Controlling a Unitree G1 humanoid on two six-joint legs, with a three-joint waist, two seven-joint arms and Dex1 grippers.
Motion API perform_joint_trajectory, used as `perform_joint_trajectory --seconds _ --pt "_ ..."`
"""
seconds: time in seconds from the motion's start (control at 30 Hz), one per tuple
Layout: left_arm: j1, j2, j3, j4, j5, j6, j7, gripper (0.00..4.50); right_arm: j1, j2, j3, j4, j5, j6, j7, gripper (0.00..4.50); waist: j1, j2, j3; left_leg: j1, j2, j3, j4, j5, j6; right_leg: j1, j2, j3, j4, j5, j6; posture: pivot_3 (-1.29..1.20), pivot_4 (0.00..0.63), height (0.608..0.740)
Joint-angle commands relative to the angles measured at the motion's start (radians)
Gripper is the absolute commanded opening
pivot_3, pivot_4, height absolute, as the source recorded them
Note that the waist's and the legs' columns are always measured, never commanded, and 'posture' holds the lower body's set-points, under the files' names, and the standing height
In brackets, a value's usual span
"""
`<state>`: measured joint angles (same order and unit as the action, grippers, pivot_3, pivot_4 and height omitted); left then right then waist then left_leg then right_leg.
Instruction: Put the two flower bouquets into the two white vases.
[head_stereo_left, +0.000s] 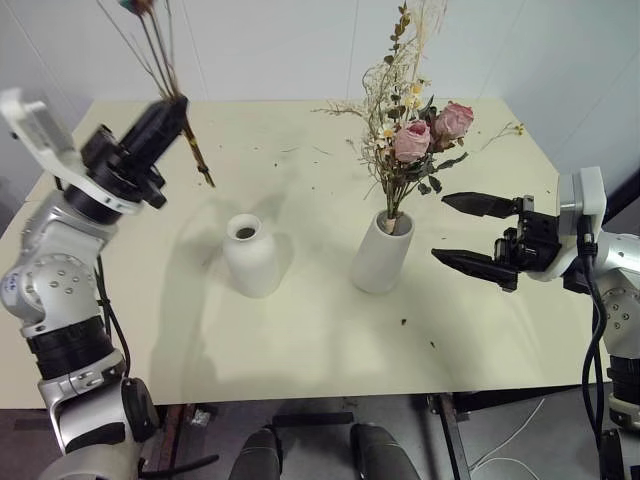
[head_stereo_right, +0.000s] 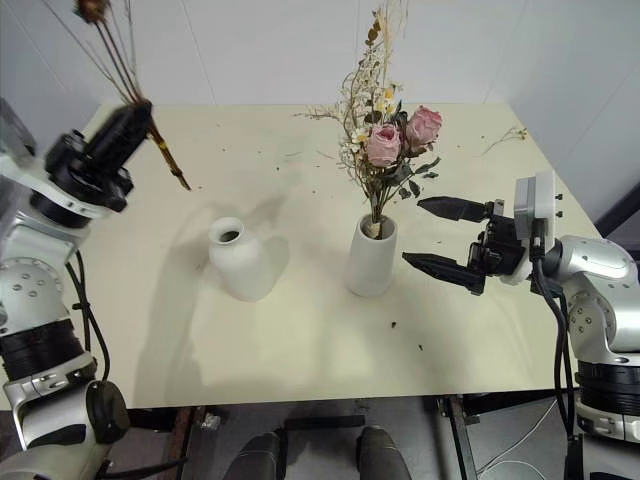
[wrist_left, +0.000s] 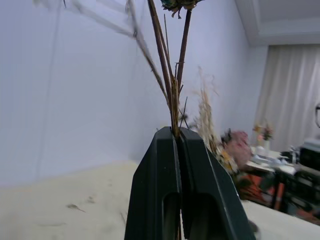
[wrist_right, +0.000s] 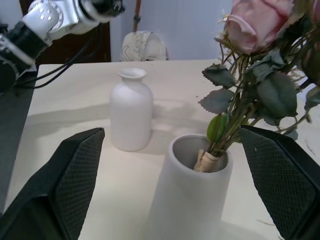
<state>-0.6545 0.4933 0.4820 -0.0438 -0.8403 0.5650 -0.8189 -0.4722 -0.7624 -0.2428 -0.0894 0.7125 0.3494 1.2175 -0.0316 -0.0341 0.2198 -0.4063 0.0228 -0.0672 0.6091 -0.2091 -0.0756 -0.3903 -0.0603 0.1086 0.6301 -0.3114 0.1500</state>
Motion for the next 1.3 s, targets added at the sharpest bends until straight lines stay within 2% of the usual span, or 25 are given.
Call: perform_joint_trajectory --seconds 0.03,0.33,0.7,0.83,1.1,1.2,1.3 --pt "0.028 -0.007 -0.043 -0.017 0.034 -0.086 -0.039 0.04 -0.007 0.007 -0.028 -0.029 0.009 -0.016 -0.026 4.50 0.001 0.000 0.000 0.000 0.000 0.000 0.001 0.000 0.000 0.000 0.000 0.000 0.000 0.000 0.000 0.00 0.150 0.740" --pt "0.079 -0.059 -0.109 0.064 0.090 -0.255 -0.103 0.04 0.017 0.018 -0.041 -0.077 0.023 0.000 -0.084 4.50 0.001 0.000 0.000 -0.001 0.000 0.000 0.001 0.000 0.000 0.000 0.000 0.000 -0.001 0.001 0.000 0.00 0.150 0.740" --pt "0.153 -0.057 -0.141 0.090 0.089 -0.276 -0.150 0.04 0.029 0.008 -0.052 -0.102 0.038 0.024 -0.115 4.50 0.002 0.000 0.000 -0.001 0.000 0.000 0.001 0.000 0.001 0.000 0.000 0.000 -0.002 0.001 0.000 0.00 0.150 0.740" --pt "0.185 -0.049 -0.179 0.064 0.114 -0.282 -0.167 0.90 0.025 0.016 -0.043 -0.102 0.038 0.023 -0.124 4.50 0.001 0.000 0.000 -0.001 0.000 0.000 0.000 0.000 0.001 0.000 0.000 0.000 -0.002 0.001 0.000 0.00 0.150 0.740" --pt "0.208 0.036 -0.183 0.038 0.122 -0.253 -0.179 3.42 0.017 0.022 -0.036 -0.090 0.036 0.013 -0.122 4.50 0.001 0.000 0.000 0.000 0.000 0.000 0.000 -0.001 0.001 0.000 0.000 0.000 -0.002 0.000 -0.001 0.00 0.150 0.740" --pt "0.195 0.117 -0.161 0.043 0.164 -0.291 -0.198 4.38 0.014 0.024 -0.033 -0.077 0.030 0.005 -0.116 4.50 0.000 0.000 0.000 -0.001 0.000 0.000 -0.001 -0.001 0.001 0.000 0.000 0.000 -0.003 0.000 -0.001 0.00 0.150 0.740" --pt "0.196 0.200 -0.160 0.053 0.184 -0.298 -0.245 4.45 0.012 0.024 -0.031 -0.060 0.024 -0.004 -0.105 4.50 -0.001 0.000 0.000 0.000 0.000 0.000 -0.003 -0.001 0.001 -0.001 0.000 0.000 -0.003 0.000 -0.002 0.00 0.150 0.740"
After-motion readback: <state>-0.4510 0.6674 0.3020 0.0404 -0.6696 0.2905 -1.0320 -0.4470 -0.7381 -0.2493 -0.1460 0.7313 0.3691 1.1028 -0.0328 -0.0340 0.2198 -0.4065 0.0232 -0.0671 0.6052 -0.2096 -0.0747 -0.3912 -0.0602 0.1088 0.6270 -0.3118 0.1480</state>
